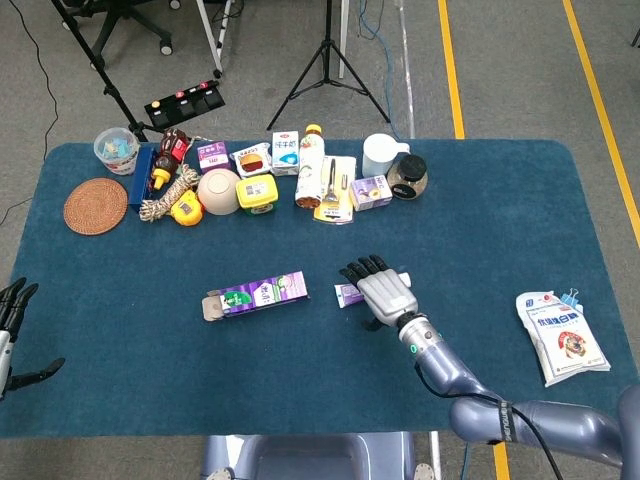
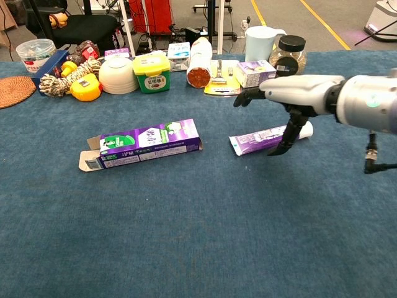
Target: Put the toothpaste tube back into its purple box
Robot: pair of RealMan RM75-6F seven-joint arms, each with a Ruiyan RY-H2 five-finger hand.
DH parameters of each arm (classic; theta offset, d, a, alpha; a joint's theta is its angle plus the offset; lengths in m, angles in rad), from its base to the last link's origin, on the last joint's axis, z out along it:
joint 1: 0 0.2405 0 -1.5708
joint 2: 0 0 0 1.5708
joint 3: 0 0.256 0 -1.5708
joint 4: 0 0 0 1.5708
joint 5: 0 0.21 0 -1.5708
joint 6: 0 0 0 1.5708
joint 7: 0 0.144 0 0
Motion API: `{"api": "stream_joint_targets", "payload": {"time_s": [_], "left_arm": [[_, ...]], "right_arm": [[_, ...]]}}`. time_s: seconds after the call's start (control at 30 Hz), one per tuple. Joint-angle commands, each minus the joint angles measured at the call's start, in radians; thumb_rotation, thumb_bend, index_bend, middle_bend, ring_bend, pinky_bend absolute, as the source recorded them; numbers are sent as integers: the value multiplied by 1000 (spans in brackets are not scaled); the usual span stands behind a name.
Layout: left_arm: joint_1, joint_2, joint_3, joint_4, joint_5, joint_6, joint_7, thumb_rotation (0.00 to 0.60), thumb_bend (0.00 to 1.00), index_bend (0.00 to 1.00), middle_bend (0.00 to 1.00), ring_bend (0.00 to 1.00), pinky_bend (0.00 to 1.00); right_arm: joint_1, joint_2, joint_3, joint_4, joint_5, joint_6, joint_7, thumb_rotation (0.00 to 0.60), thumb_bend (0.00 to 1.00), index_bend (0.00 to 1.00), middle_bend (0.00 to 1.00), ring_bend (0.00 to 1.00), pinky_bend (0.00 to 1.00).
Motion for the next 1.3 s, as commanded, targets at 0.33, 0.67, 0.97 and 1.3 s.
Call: {"api": "stream_joint_targets", "payload": {"time_s": [0.33,0.67,0.97,1.3], "left_arm": [[-2,0,-1,-3,-5,-4,4,600,34,0,0,0,138],[-2,-3,2,-2,-1,-6,8,600,34,0,0,0,138],[-3,-3,0,-2,-5,-7,7,600,33,0,0,0,138],[-2,-6,2,-7,-4,-8,17,600,34,0,0,0,138]], "right_arm": [[184,-68,-43,39,310,63,-234,600,225,121,159,14,0],[209,-62,-84,34,366,63,-235,600,233,157,202,26,0],[219,-42,-134,-9,354,72,-233,600,238,223,283,72,0],[206,44,-227,-157,278,134,-268,600,238,254,305,85,0]]}}
